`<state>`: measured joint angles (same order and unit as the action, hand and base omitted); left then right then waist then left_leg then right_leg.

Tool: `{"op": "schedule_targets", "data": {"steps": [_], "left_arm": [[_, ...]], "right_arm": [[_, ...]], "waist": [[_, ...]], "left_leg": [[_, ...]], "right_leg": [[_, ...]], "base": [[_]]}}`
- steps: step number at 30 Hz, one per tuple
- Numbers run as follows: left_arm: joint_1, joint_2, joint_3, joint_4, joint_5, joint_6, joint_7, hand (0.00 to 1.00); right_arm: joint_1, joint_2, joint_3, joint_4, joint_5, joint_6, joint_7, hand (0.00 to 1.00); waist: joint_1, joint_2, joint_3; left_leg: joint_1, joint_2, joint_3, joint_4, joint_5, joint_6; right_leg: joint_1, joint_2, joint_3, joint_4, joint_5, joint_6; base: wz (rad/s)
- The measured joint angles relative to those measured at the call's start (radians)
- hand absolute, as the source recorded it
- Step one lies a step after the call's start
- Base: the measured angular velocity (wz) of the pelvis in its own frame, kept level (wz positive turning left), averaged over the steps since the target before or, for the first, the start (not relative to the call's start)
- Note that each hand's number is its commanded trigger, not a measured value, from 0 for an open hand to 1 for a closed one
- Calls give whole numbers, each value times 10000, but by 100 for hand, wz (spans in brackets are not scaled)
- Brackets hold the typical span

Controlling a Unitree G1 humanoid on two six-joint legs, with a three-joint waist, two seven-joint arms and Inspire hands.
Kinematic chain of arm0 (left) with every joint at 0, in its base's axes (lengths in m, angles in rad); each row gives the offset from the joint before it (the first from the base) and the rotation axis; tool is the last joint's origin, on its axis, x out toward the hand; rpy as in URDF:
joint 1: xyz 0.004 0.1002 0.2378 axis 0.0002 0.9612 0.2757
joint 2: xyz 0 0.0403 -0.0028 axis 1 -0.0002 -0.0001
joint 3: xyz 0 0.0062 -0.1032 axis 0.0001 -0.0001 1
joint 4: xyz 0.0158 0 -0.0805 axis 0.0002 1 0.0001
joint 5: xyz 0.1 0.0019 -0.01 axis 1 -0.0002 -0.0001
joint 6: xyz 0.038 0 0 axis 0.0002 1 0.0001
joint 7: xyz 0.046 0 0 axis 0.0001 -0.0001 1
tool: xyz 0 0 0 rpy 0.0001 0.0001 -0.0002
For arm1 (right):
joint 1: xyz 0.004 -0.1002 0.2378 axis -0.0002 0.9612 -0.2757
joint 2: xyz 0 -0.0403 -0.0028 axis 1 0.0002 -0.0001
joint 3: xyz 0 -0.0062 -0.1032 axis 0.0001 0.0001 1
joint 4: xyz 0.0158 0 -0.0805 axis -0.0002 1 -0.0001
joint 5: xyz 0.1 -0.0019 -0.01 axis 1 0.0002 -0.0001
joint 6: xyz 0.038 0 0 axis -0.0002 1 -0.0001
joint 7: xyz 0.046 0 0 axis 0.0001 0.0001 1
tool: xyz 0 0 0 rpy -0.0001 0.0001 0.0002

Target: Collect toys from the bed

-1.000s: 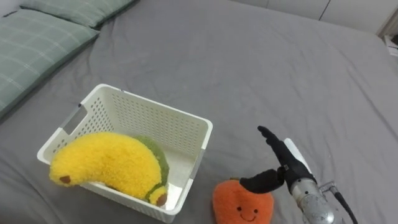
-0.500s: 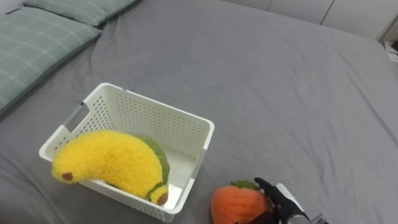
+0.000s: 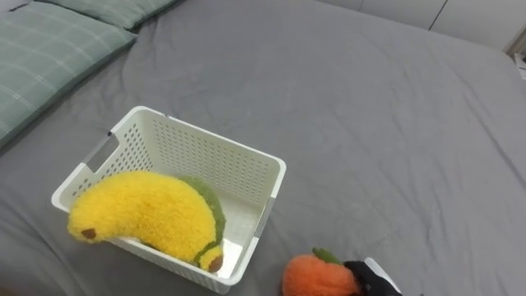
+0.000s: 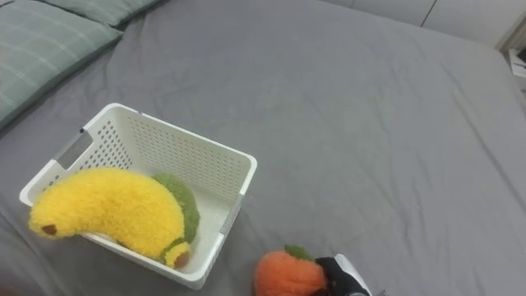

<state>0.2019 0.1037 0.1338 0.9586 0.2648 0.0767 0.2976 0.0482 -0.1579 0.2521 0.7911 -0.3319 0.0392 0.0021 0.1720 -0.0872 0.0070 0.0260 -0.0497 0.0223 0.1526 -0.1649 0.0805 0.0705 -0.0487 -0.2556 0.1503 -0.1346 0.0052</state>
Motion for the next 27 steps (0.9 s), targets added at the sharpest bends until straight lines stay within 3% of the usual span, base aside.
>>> {"op": "schedule_targets", "data": {"steps": [13,15,17,27], "left_arm": [[-21,-24,71,15,3,-230,-29,0],[-22,-21,108,16,3,-231,-29,0],[7,-12,107,35,4,-228,-30,0],[130,-2,554,-8,27,-174,-83,0]], "right_arm": [[-196,109,-3,266,-3,-199,8,100],[-195,122,-3,266,-2,-200,7,100],[-195,122,-9,259,2,-189,5,100],[-197,-1,-409,-1678,88,-48,-58,100]], "waist": [[10,40,-36],[7,32,-30],[-3,57,34],[15,-42,-6]], "left_leg": [[32,-8,5,5,2,1],[78,-7,8,4,2,2],[204,-7,14,-14,1,3],[290,0,86,8,1,3]], "right_leg": [[15,-5,20,0,-10,14],[62,-7,16,-2,-10,15],[176,-7,26,-7,-16,24],[248,-12,69,-6,-21,30]], "base": [[0],[0],[0],[0]]}}
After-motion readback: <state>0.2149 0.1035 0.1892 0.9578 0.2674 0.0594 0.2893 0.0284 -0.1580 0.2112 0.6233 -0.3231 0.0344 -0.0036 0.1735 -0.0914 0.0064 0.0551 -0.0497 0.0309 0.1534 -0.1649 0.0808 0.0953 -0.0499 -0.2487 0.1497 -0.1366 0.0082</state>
